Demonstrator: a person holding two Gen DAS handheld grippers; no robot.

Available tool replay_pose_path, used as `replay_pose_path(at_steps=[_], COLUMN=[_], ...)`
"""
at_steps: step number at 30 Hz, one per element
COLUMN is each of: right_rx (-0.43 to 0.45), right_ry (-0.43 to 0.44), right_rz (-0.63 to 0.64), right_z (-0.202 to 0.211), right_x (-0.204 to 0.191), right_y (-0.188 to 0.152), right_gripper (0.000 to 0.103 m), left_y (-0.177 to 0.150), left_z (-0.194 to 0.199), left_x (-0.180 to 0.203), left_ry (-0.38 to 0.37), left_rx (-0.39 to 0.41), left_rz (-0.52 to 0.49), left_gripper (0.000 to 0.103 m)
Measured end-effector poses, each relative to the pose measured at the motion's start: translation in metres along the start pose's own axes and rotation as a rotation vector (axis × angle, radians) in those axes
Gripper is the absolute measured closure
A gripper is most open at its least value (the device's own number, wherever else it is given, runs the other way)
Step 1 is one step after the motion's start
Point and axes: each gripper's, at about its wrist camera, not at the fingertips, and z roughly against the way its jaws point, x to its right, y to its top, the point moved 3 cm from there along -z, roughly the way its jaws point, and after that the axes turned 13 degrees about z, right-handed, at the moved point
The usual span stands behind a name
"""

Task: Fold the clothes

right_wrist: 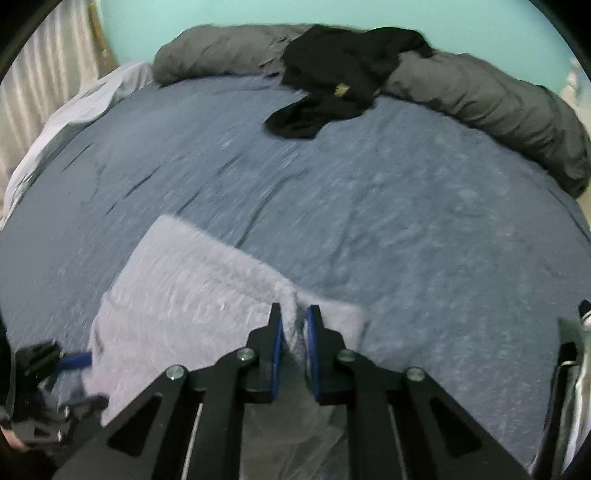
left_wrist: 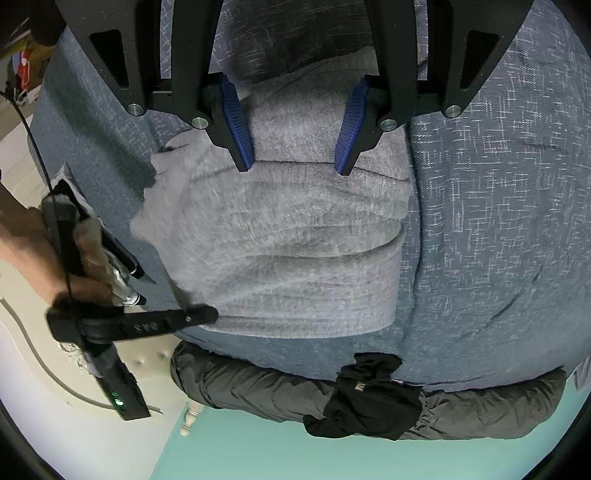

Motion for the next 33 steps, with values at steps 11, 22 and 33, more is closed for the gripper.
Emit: replay_pose_path(at_steps=[11,22,33], right_rx=[-0.034,0.173,0.076], right_ry=[-0.021,0.094,-0.034], right_rz=[-0.1,-0.165,-0.119], right_z=[-0.016,0.051,-0.016], right_x=[0.015,-0.035,-0.045], right_y=[-0.022,-0.035,-0.074], right_gripper=[0.055,0.07,0.097], left_y=[0.001,0.003,0.003], left_z=[-0.001,0.003,0.002], left_x=[0.001,-0.002,0.0], left_ry=[-0.003,-0.012,-0.046], left_rx=[-0.005,-0.007,-0.028], left_rz=[0.003,0.026,0.02], left_gripper=[0.053,0.052,0.052])
